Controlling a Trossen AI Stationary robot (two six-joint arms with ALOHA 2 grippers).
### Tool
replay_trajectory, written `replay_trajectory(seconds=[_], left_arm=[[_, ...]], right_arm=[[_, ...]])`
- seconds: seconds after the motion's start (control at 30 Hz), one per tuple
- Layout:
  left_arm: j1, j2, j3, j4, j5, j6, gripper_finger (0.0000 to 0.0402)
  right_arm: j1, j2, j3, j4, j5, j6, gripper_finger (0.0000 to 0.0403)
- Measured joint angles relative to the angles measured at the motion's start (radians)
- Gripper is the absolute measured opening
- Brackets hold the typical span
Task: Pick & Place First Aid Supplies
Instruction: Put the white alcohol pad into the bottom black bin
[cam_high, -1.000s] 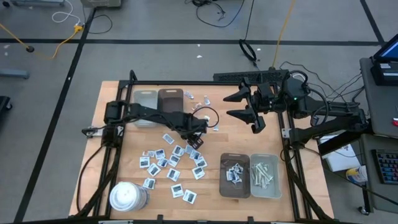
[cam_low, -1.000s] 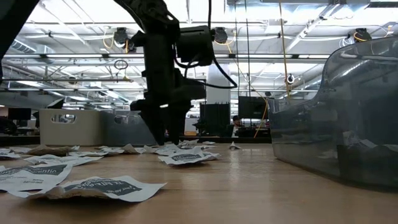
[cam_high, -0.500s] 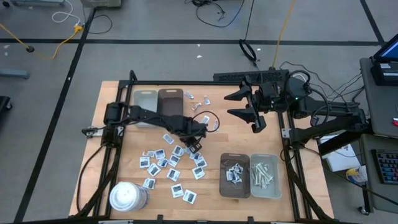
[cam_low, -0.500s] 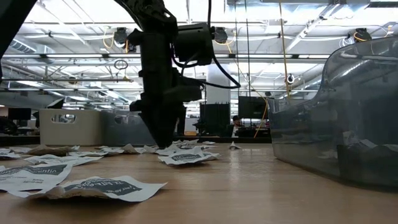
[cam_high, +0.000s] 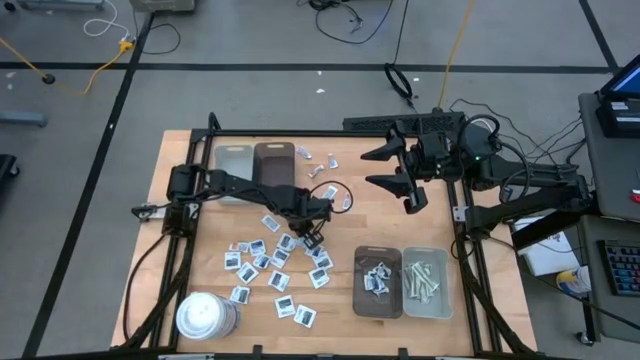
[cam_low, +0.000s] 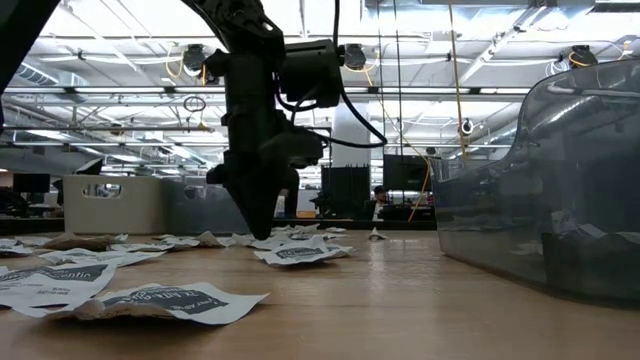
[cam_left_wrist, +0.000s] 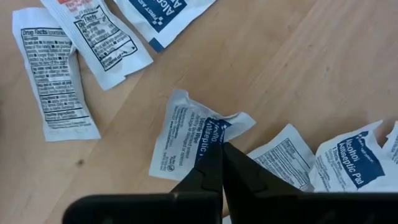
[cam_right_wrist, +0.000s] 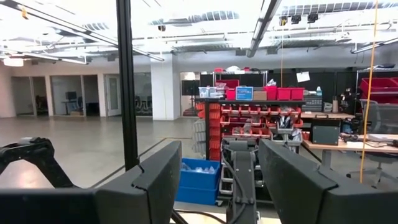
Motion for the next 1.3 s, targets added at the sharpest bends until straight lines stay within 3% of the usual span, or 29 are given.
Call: replay_trajectory(seconds=[0.23, 0.67, 0.93, 1.1, 1.3], left_arm=[[0.013, -0.08, 0.014, -0.013, 0.034, -0.002, 0.0001], [0.009, -0.407, 0.015, -0.028, 0.076, 0.132, 0.0], [0.006, -0.566, 0.015, 0.012, 0.094, 0.207, 0.0], [-0.005, -0.625, 0.014, 0.139, 0.094, 0.286, 0.0], [-0.045, -0.645, -0.039, 0.411, 0.09, 0.422, 0.0]], right_arm=[[0.0, 0.0, 0.0, 0.0, 0.0, 0.0, 0.0208], [-0.001, 0.0, 0.0, -0.008, 0.008, 0.0, 0.0208], [-0.002, 0.0, -0.011, -0.009, 0.089, 0.0, 0.0208], [-0.002, 0.0, -0.035, -0.009, 0.107, 0.023, 0.0208], [-0.002, 0.001, -0.088, -0.054, 0.107, 0.127, 0.0208]])
